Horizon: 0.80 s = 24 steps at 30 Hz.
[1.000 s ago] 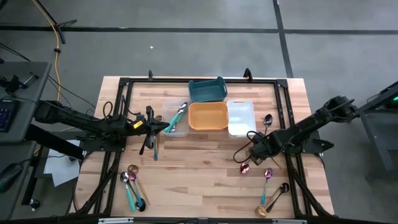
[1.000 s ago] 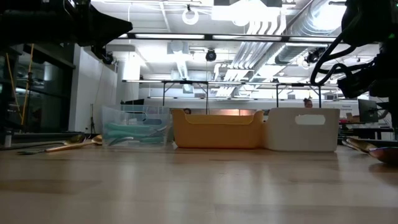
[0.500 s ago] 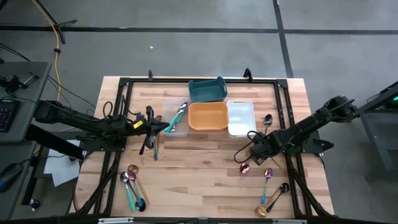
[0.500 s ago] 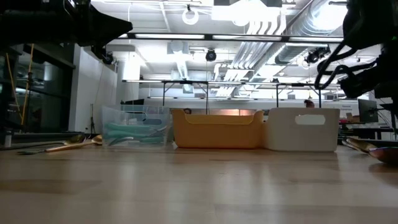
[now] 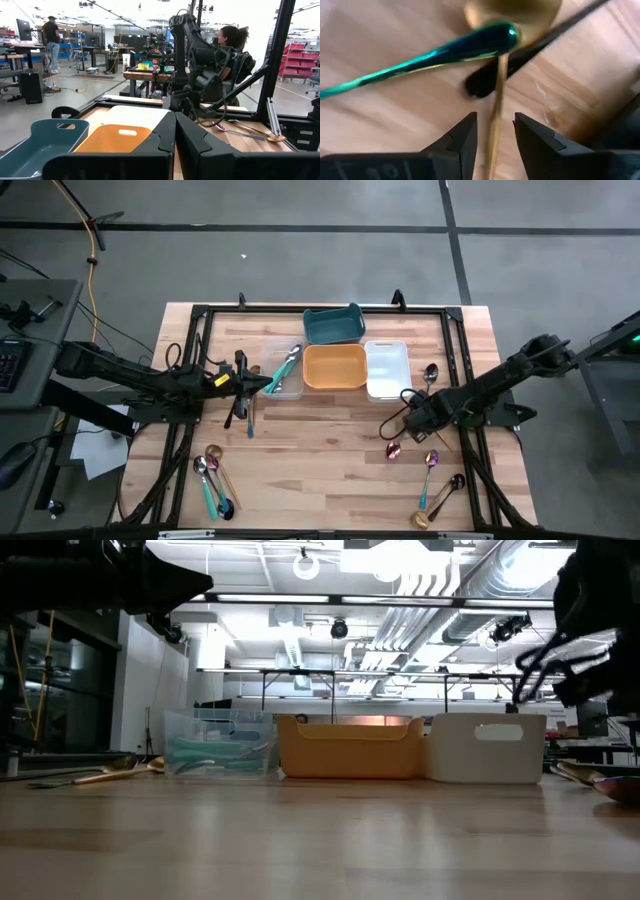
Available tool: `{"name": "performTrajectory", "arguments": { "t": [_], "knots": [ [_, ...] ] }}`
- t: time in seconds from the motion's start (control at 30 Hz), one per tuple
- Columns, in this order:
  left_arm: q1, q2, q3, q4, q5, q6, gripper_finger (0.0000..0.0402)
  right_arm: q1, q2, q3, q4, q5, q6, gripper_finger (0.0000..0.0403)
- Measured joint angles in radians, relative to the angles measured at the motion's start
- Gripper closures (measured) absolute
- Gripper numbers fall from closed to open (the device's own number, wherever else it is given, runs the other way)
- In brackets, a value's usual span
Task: Sort silverware by color (type)
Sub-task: Put the gold color spoon in the green bin
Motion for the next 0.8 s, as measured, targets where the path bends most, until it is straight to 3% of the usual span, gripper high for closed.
{"name": "performTrajectory", "arguments": {
  "t": [0.43, 0.53, 0.7, 0.8],
  "knots": [
    [0.0, 0.0, 0.0, 0.0, 0.0, 0.0, 0.0401, -0.024, -0.004, -0.05, 0.066, -0.038, -0.005, 0.0284],
    [0.0, 0.0, 0.0, 0.0, 0.0, -0.001, 0.0401, -0.024, -0.003, -0.051, 0.074, -0.042, 0.001, 0.0307],
    [0.0, 0.0, 0.0, 0.0, 0.0, -0.008, 0.0402, -0.024, -0.002, -0.052, 0.085, -0.046, 0.005, 0.038],
    [0.0, 0.0, 0.0, 0.0, 0.0, -0.008, 0.0402, -0.024, -0.002, -0.052, 0.085, -0.046, 0.005, 0.0388]
  ]
}}
